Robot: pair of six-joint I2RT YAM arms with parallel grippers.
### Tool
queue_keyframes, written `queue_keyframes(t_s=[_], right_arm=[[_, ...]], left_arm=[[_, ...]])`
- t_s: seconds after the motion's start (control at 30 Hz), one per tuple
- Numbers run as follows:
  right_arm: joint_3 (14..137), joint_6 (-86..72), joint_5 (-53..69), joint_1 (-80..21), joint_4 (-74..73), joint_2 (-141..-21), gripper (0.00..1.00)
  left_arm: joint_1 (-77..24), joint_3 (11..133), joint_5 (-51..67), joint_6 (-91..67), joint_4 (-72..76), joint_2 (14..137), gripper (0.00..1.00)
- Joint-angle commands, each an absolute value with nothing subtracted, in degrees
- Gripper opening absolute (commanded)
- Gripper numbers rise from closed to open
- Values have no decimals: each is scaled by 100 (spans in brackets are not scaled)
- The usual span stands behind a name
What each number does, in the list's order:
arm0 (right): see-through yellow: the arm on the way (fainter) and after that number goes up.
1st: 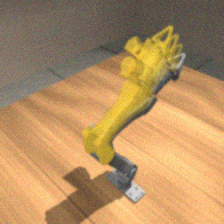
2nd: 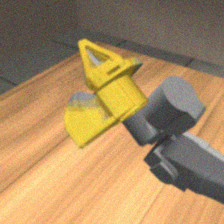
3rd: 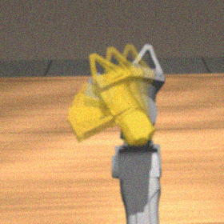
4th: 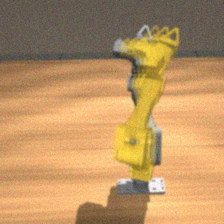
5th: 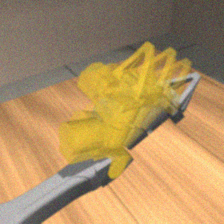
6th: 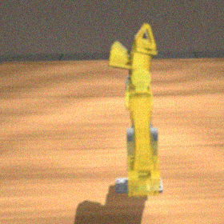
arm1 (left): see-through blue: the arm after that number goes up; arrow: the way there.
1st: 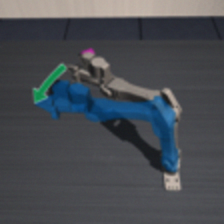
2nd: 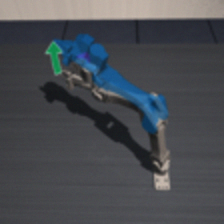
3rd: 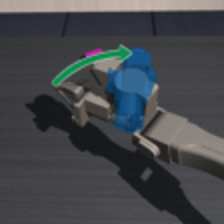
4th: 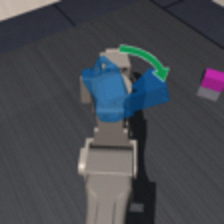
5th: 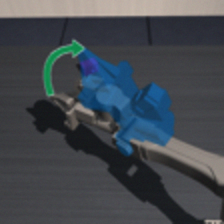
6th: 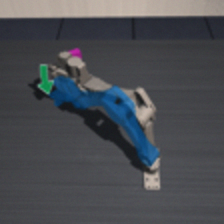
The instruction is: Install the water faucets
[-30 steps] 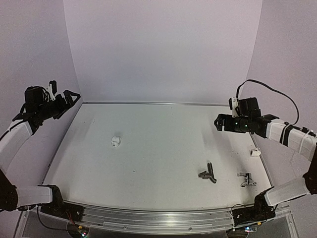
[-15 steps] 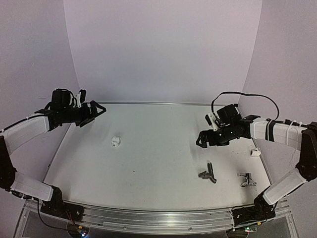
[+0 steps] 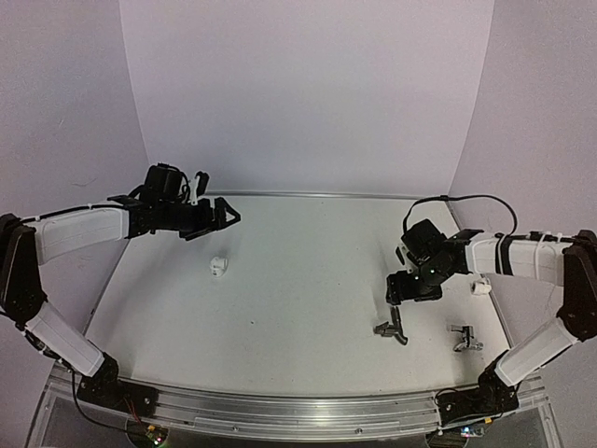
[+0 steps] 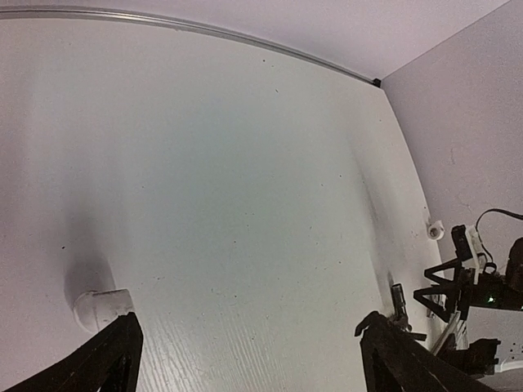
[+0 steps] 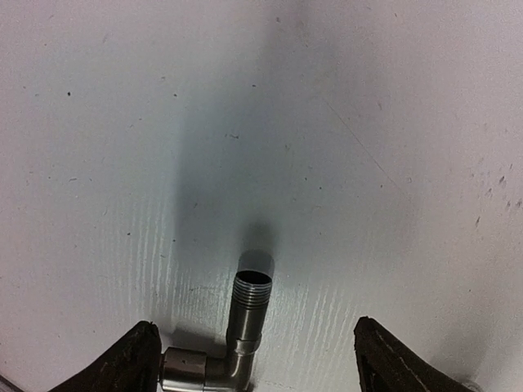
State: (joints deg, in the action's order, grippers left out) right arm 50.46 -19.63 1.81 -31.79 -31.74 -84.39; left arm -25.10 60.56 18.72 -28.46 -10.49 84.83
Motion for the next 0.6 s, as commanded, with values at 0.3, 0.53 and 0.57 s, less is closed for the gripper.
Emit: queue_keyframes(t_s=[0.3, 0.53, 0.57], right_arm=[[4597, -2500, 501, -3184, -2353, -8909, 55], [4407, -2425, 630, -3283, -1990, -8981, 46], [4392, -2408, 607, -3310, -1941, -8990, 44]], left_arm=[[-3428, 6526, 1227, -2928, -821, 8798, 95], [-3500, 6469, 1184, -3130, -581, 8735, 95], [-3506, 6456, 1173, -3153, -548, 8715, 95]])
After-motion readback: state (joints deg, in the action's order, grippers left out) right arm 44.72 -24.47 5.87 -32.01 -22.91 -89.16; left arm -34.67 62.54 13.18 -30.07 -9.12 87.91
